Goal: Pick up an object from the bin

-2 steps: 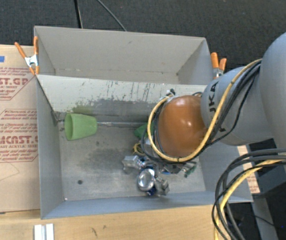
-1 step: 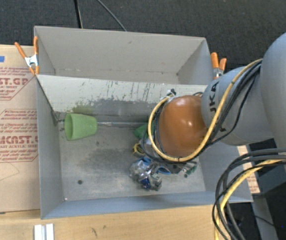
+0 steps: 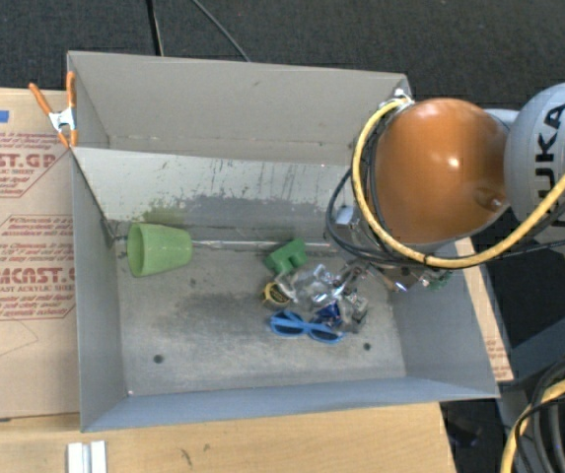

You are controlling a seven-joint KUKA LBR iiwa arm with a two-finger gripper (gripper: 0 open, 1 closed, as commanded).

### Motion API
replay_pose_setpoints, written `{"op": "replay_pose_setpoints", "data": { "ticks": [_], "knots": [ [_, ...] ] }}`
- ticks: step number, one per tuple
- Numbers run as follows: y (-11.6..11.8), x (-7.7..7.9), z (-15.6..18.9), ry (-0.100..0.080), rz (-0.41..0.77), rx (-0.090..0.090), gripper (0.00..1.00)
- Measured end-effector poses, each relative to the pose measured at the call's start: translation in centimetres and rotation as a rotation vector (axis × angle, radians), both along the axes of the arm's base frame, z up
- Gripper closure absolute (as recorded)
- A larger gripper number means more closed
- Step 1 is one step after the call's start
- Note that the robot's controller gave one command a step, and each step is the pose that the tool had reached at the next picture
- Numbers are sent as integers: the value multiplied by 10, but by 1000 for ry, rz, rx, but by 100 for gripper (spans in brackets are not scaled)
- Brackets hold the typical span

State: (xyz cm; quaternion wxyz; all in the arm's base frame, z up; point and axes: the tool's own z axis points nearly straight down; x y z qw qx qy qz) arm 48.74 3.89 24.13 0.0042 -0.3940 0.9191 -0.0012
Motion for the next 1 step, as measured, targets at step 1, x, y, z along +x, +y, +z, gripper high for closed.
{"op": "replay_pose_setpoints", "data": {
  "ticks": [1],
  "knots": [
    [1, 54, 20, 4, 387, -1, 100]
  ]
}}
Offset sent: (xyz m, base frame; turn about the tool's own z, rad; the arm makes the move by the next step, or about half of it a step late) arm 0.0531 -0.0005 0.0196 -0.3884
